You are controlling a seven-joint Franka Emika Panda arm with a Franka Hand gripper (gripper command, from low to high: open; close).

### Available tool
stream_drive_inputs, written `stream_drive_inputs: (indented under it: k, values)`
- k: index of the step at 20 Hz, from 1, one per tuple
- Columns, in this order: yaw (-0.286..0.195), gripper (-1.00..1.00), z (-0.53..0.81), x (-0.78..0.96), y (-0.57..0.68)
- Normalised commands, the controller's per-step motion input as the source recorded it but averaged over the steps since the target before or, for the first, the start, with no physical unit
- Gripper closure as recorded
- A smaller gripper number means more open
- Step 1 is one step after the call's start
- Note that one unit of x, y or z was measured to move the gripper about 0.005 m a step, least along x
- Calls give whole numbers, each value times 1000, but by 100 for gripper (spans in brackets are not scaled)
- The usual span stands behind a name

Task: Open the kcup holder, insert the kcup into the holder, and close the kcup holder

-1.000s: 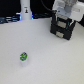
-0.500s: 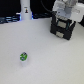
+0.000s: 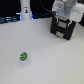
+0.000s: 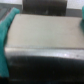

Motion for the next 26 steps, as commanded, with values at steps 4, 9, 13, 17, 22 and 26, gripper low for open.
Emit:
stream_drive_inputs:
  k: [4, 9, 13, 17, 22, 26]
  values:
    - [-49, 100, 286, 978, -92]
    - [-64, 100, 370, 990, -145]
    - [-51, 100, 409, 998, -169]
    - [-44, 100, 434, 1000, -169]
    - [-49, 100, 322, 1000, -199]
    - [-46, 100, 327, 999, -172]
